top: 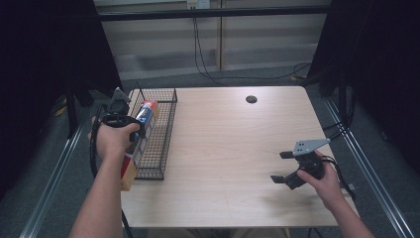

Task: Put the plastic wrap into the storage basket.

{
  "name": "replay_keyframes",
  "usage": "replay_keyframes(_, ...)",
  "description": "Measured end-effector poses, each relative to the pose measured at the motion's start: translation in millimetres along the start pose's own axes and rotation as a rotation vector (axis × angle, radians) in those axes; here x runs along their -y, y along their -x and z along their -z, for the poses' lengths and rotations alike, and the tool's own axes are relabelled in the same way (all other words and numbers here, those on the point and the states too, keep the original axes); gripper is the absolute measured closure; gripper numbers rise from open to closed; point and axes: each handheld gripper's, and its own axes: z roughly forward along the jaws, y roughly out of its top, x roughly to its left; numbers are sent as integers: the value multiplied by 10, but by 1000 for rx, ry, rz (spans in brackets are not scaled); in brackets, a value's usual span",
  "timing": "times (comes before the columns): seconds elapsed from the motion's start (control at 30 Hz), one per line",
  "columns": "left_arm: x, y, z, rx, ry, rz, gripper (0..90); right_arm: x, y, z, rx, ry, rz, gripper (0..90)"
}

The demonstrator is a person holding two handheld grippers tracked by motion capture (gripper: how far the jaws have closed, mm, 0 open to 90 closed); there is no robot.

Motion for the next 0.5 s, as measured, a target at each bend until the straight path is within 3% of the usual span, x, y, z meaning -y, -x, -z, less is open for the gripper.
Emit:
replay_keyframes(0.33, 15, -17, -60, -12, -17, -8, 431, 1, 2, 5, 9, 5, 4, 22)
replay_keyframes(0.5, 26, -14, -77, -10, -16, 8, 431, 0, 4, 6, 7, 5, 2, 23)
